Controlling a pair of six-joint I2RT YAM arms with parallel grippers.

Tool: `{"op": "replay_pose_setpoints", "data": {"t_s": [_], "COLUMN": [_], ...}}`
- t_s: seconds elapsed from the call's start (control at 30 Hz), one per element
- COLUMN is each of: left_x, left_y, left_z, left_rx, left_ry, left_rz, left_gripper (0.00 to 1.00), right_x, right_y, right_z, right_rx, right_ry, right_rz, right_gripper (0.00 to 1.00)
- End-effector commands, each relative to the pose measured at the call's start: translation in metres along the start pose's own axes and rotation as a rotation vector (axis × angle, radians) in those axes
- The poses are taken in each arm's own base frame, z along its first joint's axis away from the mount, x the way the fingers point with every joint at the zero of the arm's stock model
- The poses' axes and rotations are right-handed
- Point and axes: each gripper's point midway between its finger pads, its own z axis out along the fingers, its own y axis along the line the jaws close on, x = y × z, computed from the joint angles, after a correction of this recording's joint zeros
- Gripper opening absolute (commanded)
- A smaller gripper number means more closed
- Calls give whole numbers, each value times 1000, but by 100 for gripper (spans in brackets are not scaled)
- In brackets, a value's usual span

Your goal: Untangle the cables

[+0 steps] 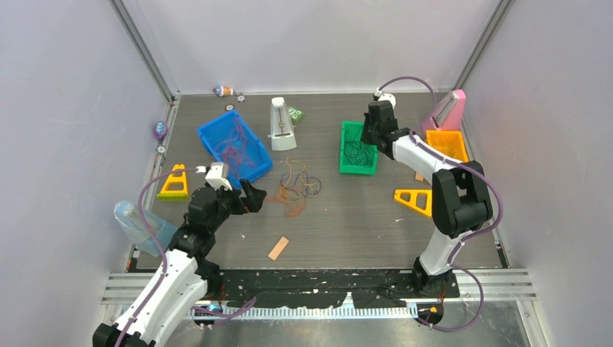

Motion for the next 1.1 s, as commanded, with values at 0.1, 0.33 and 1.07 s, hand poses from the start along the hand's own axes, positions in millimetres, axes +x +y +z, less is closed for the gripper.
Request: {"op": "replay_pose_setpoints", "data": {"t_s": [0.1, 0.33, 1.07], "left_x": [-12, -9, -21], "left_y": [-12, -13, -10], "left_z": [3, 4, -7], "left_rx": [50, 56, 18], "left_ry": [-36, -24, -53], "left_rz": [12, 9, 62], "left_gripper": [99, 99, 98], "right_x": [-6, -5, -12], "right_y": [-13, -4, 13], "right_z": [13, 27, 40], "right_rx": [99, 83, 27], "right_ry": [20, 61, 75], "right_rz": [-43, -42, -3], "right_gripper": [5, 5, 35]}}
